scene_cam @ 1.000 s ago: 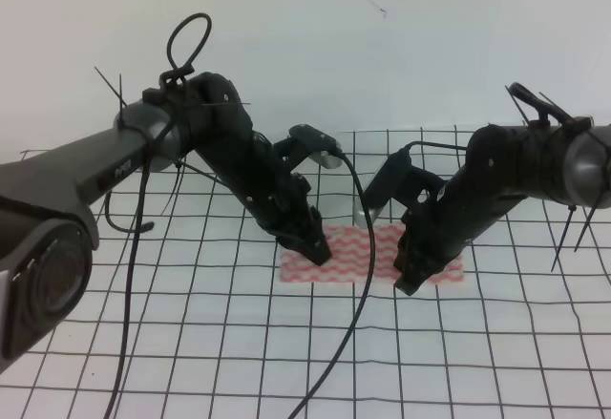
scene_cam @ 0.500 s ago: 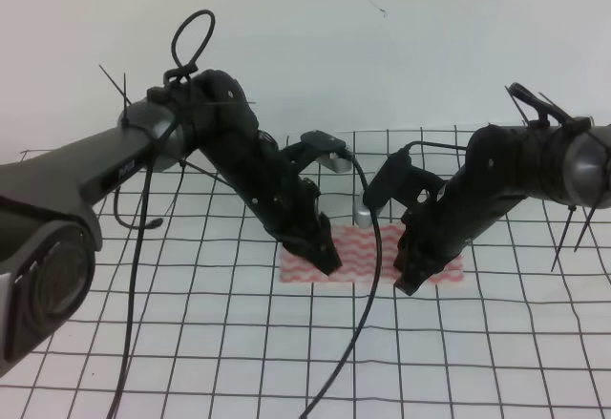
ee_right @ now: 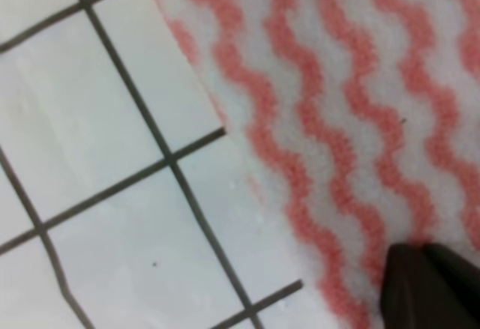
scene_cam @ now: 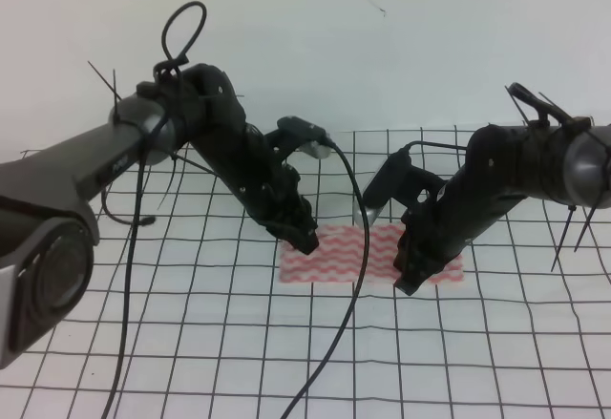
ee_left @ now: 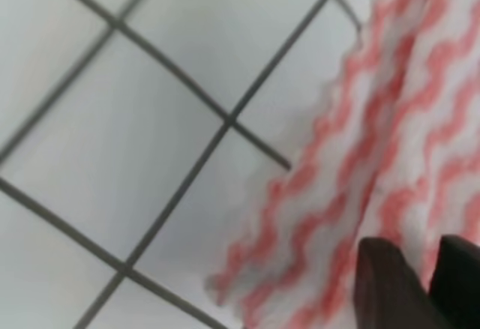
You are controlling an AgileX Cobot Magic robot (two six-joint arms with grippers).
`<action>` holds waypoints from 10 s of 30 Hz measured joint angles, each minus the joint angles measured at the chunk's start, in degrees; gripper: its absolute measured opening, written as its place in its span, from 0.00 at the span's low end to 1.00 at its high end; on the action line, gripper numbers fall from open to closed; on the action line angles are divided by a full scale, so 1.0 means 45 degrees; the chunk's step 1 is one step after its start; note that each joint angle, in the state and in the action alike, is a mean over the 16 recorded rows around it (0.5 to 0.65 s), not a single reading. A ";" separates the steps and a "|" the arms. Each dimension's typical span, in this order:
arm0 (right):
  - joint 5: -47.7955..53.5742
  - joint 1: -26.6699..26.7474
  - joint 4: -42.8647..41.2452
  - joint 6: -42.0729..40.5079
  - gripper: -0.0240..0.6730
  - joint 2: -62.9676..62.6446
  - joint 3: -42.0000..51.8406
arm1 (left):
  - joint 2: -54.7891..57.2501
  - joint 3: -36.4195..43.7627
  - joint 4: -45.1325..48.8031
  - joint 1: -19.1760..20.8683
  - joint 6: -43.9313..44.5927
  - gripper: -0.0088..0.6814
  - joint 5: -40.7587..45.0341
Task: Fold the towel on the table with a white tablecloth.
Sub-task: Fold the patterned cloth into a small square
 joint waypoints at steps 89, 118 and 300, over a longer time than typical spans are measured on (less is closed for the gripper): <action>-0.0140 -0.3547 0.2263 0.3142 0.03 -0.5546 0.1215 | -0.7755 0.2015 -0.0585 0.0881 -0.1427 0.01 -0.0517; 0.1176 -0.3547 0.4066 0.3873 0.35 -0.1994 0.1215 | -0.9460 0.8967 -0.1544 0.0772 -0.1185 0.09 -0.5726; -0.3657 -0.1036 0.0071 0.3178 0.03 -2.1537 1.1901 | -2.3019 1.8416 -0.3416 0.1034 -0.0591 0.01 -0.8868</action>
